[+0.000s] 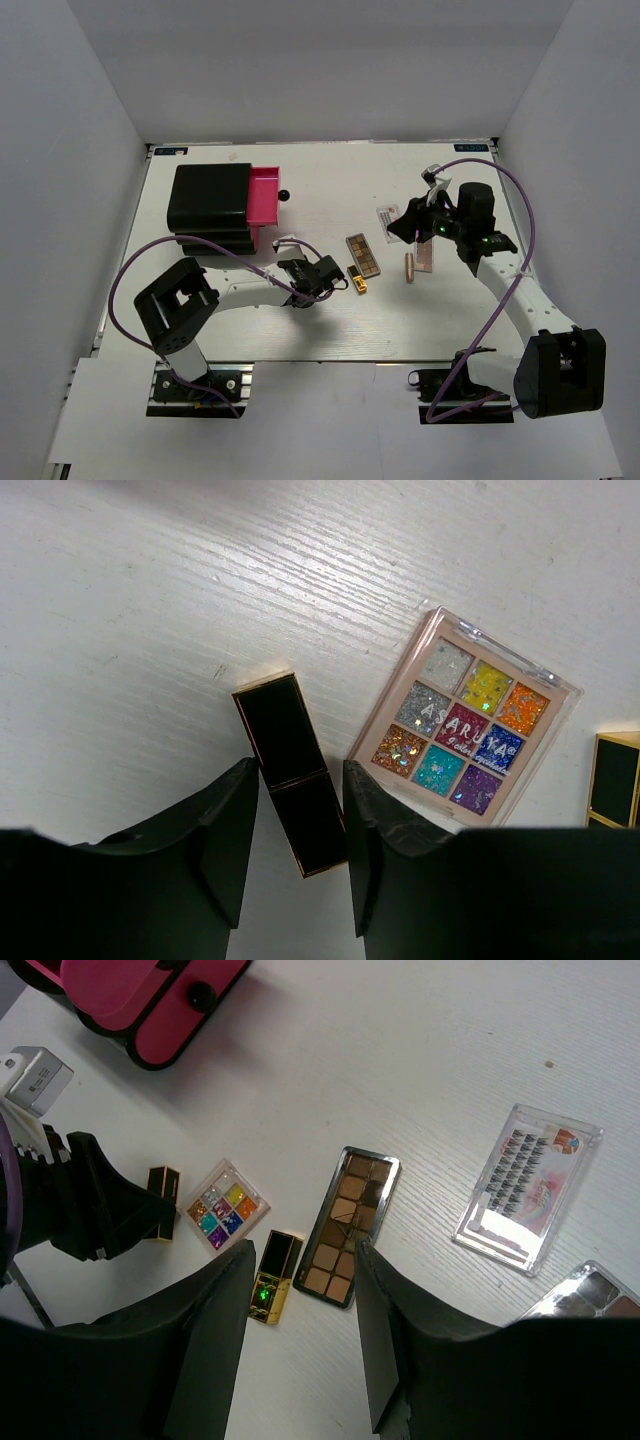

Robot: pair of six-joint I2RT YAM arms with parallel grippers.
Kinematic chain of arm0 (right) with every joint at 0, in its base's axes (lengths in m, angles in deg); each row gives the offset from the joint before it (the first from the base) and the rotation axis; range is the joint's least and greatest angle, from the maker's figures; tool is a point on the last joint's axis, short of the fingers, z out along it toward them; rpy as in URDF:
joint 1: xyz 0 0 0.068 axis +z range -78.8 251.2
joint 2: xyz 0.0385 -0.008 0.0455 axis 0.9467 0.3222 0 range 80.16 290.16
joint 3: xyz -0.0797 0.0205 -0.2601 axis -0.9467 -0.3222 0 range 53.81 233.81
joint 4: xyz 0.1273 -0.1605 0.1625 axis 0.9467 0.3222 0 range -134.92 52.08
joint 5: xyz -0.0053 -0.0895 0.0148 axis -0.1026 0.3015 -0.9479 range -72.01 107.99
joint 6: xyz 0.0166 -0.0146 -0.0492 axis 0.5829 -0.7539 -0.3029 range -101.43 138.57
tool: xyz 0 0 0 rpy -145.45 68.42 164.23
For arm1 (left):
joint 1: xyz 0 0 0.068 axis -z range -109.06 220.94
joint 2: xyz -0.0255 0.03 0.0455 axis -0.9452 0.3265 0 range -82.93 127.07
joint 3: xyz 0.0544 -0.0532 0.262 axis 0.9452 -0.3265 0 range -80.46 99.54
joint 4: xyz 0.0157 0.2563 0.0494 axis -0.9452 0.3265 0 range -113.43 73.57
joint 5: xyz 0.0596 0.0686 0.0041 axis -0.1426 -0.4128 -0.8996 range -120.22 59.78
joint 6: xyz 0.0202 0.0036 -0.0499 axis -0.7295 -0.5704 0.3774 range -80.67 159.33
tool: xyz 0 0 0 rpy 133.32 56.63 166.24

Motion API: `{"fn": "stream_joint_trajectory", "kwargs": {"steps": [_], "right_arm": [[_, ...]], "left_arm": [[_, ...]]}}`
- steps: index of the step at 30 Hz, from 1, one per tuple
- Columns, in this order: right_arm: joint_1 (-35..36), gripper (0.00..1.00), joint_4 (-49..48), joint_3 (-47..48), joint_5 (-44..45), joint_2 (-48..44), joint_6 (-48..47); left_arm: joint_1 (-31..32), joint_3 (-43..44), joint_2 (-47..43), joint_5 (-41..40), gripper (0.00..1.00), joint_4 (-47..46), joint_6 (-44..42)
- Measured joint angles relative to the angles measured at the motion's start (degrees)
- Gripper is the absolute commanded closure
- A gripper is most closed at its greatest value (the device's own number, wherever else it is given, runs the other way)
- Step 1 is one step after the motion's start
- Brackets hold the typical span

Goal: Organize the makeup

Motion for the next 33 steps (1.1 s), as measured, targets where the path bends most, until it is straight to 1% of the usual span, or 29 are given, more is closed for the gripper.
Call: {"fn": "stream_joint_trajectory", "kwargs": {"steps": [1, 2, 4, 5, 9, 11, 12, 15, 19, 23, 26, 29, 33], "right_arm": [[-0.04, 0.50, 0.00, 0.00, -0.17, 0.00, 0.00], [-0.15, 0.50, 0.00, 0.00, -0.26, 0.00, 0.04], [-0.31, 0.50, 0.00, 0.00, -0.39, 0.00, 0.17], [-0.35, 0.50, 0.00, 0.00, -0.44, 0.00, 0.20], [-0.50, 0.50, 0.00, 0.00, -0.79, 0.00, 0.33], [-0.66, 0.50, 0.00, 0.00, -0.85, 0.00, 0.35], [-0.68, 0.50, 0.00, 0.00, -0.98, 0.00, 0.37], [-0.72, 0.50, 0.00, 0.00, -1.22, 0.00, 0.37], [-0.72, 0.50, 0.00, 0.00, -1.62, 0.00, 0.42], [-0.87, 0.50, 0.00, 0.00, -1.88, 0.00, 0.44], [-1.05, 0.50, 0.00, 0.00, -1.88, 0.00, 0.59], [-1.25, 0.50, 0.00, -0.02, -1.92, -0.02, 0.70], [-1.60, 0.50, -0.13, -0.57, -2.19, -0.22, 1.01]], "left_arm": [[0.00, -0.02, 0.00, 0.00, 0.52, 0.00, 0.02], [0.00, -0.02, 0.00, 0.02, 0.58, -0.02, 0.07], [0.00, -0.11, -0.07, 0.04, 0.65, -0.04, 0.15], [0.00, -0.11, -0.13, 0.09, 0.71, -0.02, 0.15], [0.04, -0.13, -0.61, 0.72, 0.85, -0.09, -1.14], [0.35, -0.13, -1.46, 1.38, 0.89, -0.46, -2.91], [0.68, -0.11, -2.19, 1.92, 0.94, -0.87, -4.20], [2.27, 0.15, -5.57, 3.52, 1.00, -2.43, -9.25], [4.44, 1.99, -11.47, 5.46, 1.00, -5.29, -17.44], [5.05, 5.66, -15.72, 6.49, 1.00, -8.33, -26.40], [4.04, 9.20, -17.09, 5.86, 1.00, -8.50, -31.04], [2.29, 14.49, -17.20, 4.24, 1.00, -7.32, -35.74], [-1.95, 20.63, -17.20, 1.73, 1.00, -6.49, -41.79]]}}
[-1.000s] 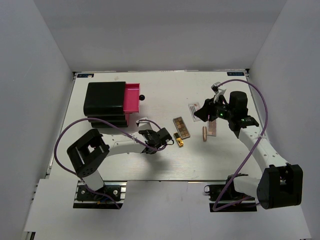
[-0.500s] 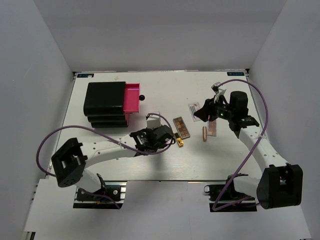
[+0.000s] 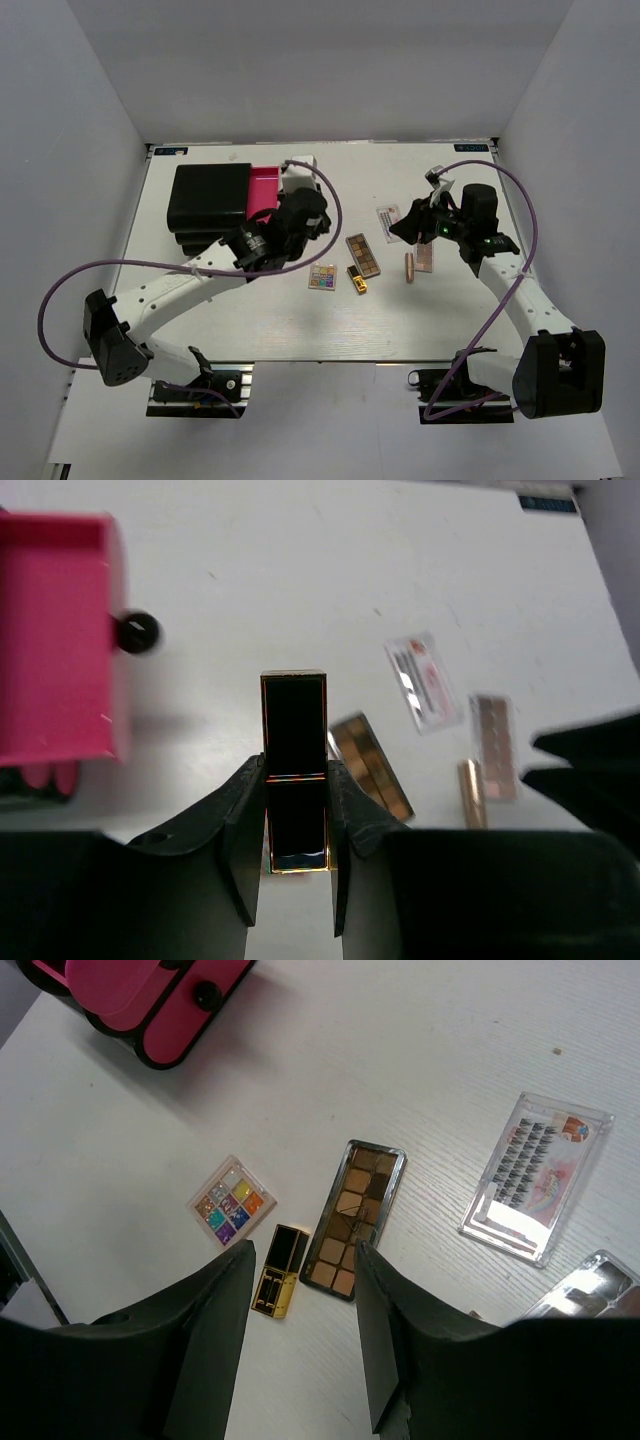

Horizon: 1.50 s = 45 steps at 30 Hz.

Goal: Organize the makeup

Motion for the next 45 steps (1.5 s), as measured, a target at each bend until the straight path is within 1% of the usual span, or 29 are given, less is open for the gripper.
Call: {"fn": "stream_joint_trajectory", "kwargs": {"steps": [4, 8, 15, 20, 24, 27, 28, 33, 34, 37, 40, 42, 43, 45], "right_arm": [[-0.09, 0.50, 0.11, -0.44, -0.33, -0.02, 0.46], [-0.11, 0.50, 0.09, -0.44, -0.70, -0.02, 0.85], [-0.13, 0.50, 0.09, -0.44, -1.11, -0.02, 0.98], [-0.13, 0.50, 0.07, -0.44, -1.18, -0.24, 1.09], [-0.13, 0.50, -0.20, -0.44, -1.22, -0.28, 1.09], [-0.13, 0.50, -0.85, -0.44, -1.29, -0.28, 1.11], [-0.13, 0.50, -0.98, -0.44, -1.38, -0.28, 1.11], [-0.13, 0.50, -1.20, -0.44, -1.44, -0.28, 1.11], [-0.13, 0.50, -1.22, -0.44, -1.44, -0.28, 1.11], [-0.13, 0.50, -1.22, -0.44, -1.46, -0.28, 1.11], [-0.13, 0.50, -1.22, -0.44, -1.53, -0.28, 1.11], [-0.13, 0.50, -1.25, -0.44, -1.57, -0.28, 1.11], [-0.13, 0.50, -1.25, -0.44, -1.60, -0.28, 1.11], [-0.13, 0.50, -1.25, -0.44, -1.60, -0.28, 1.11]], "left_arm": [[-7.32, 2.91, 0.11, -1.25, 1.00, 0.50, -4.98], [-15.39, 5.77, 1.97, -1.27, 1.00, 1.77, -7.50], [-22.40, 11.67, 10.80, 0.39, 1.00, 3.08, -8.83], [-25.53, 15.98, 17.88, 3.17, 1.00, 4.37, -10.56], [-27.63, 16.28, 19.78, 5.46, 1.00, 5.92, -12.31], [-29.35, 16.31, 19.91, 7.48, 0.97, 6.58, -13.40], [-30.05, 16.39, 19.91, 8.33, 0.93, 6.67, -13.88], [-32.68, 17.81, 20.61, 12.26, 0.89, 7.67, -15.87], [-32.96, 18.32, 20.98, 13.14, 0.87, 7.87, -16.28], [-33.46, 19.85, 22.62, 15.98, 0.86, 8.55, -17.44], [-33.62, 20.44, 24.30, 18.36, 0.82, 8.76, -18.34], [-33.62, 20.44, 25.11, 19.67, 0.78, 9.33, -18.80], [-33.62, 20.44, 25.38, 20.11, 0.78, 9.60, -18.97], [-33.62, 20.44, 25.62, 20.94, 0.73, 10.14, -19.23]]}}
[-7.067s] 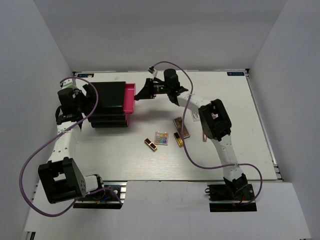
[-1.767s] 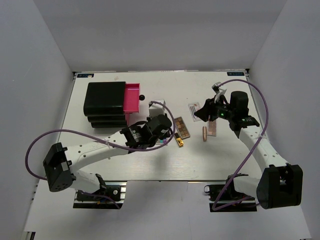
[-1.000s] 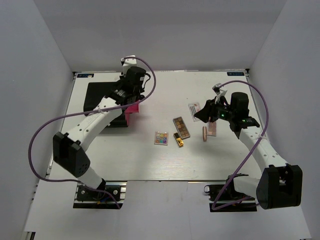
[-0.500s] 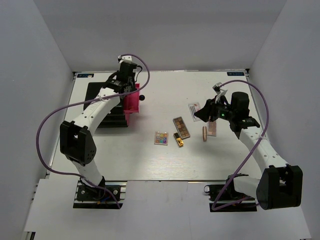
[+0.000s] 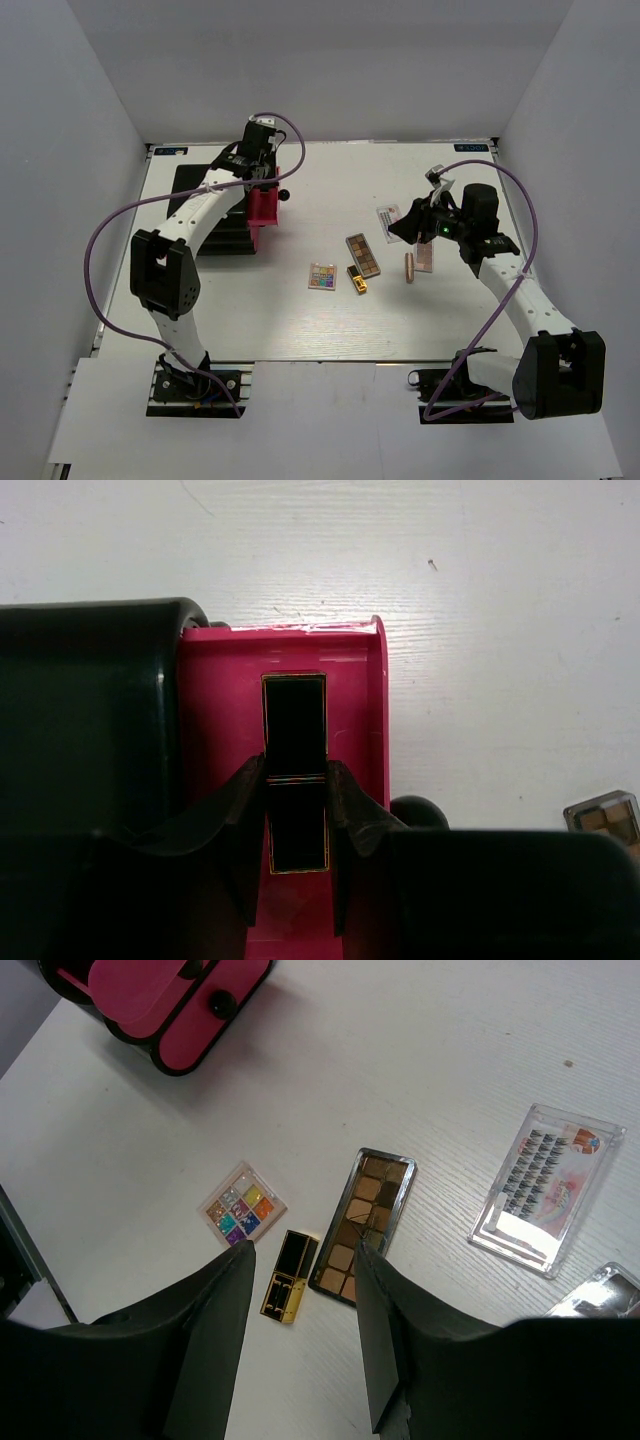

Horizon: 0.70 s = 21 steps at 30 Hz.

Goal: Organize the makeup

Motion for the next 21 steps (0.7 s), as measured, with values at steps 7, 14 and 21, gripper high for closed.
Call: {"fn": "stream_joint_trajectory", "kwargs": {"steps": [7, 14, 21], "right_arm": [[0.00, 0.49, 0.00, 0.00, 0.00, 0.00, 0.02], [0.00, 0.48, 0.00, 0.00, 0.00, 0.00, 0.02], [0.00, 0.57, 0.00, -0.02, -0.07, 0.00, -0.02]], "left_arm": [[0.00, 0.50, 0.04, 0.66, 0.37, 0.72, -0.50], [-0.52, 4.37, -0.13, 0.68, 0.41, 1.97, -0.07], [-0.24, 5.27, -5.20, 8.22, 0.93, 1.27, 0.20]]}}
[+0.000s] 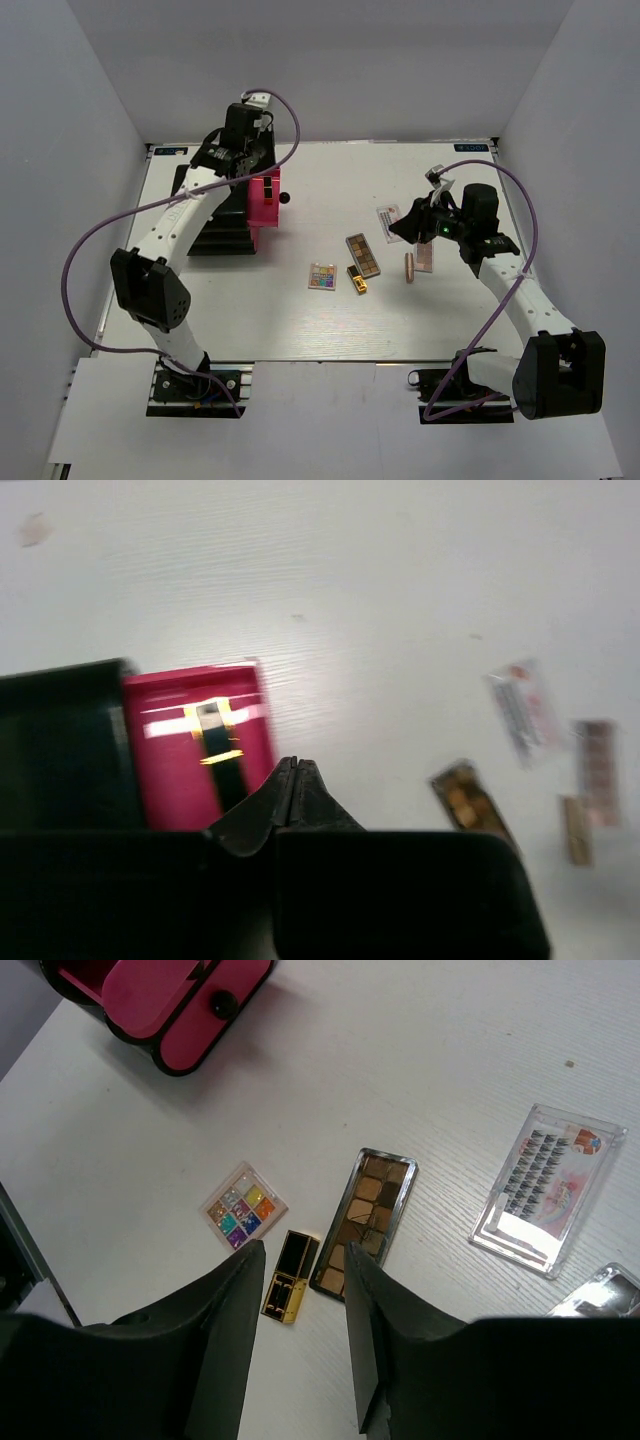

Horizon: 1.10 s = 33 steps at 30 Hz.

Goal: Organize the makeup

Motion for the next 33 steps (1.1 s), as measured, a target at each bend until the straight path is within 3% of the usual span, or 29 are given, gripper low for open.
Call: {"fn": "stream_joint_trajectory", "kwargs": {"steps": [2, 7, 8, 9, 12, 13, 15, 16, 24, 33], "right_arm": [[0.00, 0.65, -0.07, 0.00, -0.17, 0.00, -0.09], [0.00, 0.63, -0.07, 0.02, 0.11, 0.07, -0.74], [0.00, 0.60, -0.07, 0.00, 0.37, 0.11, -1.07], [0.00, 0.57, -0.07, 0.00, 0.74, 0.22, -1.51], [0.02, 0.47, 0.42, 0.02, 2.58, 0.85, -2.54], [0.02, 0.46, 0.66, 0.02, 3.72, 1.14, -3.15], [0.00, 0.45, 1.53, 0.02, 5.88, 1.66, -4.02], [0.00, 0.45, 1.92, 0.02, 7.48, 1.95, -4.50], [-0.11, 0.44, 3.34, 0.90, 16.52, 3.63, -4.87], [-1.42, 0.44, 3.32, 0.90, 18.86, 3.39, -4.31]], "left_arm": [[0.57, -0.17, -1.66, 6.29, 0.95, -0.76, 0.28], [5.40, -6.62, -3.61, 19.08, 0.86, -4.83, 2.58], [6.99, -8.66, -3.30, 20.50, 0.79, -5.33, 3.21], [8.85, -10.51, -2.78, 21.57, 0.63, -5.33, 3.78], [14.73, -14.53, -0.83, 21.88, 0.41, -4.50, 6.03], [16.22, -15.08, -0.42, 21.29, 0.35, -3.91, 7.10], [21.00, -17.07, 0.13, 19.34, 0.33, -2.95, 9.25], [22.95, -17.84, 0.11, 18.12, 0.24, -2.51, 10.75], [29.27, -22.51, 2.16, 7.54, 0.23, -3.17, 22.56], [32.81, -22.49, 9.29, -0.63, 0.23, -5.60, 33.42]]}}
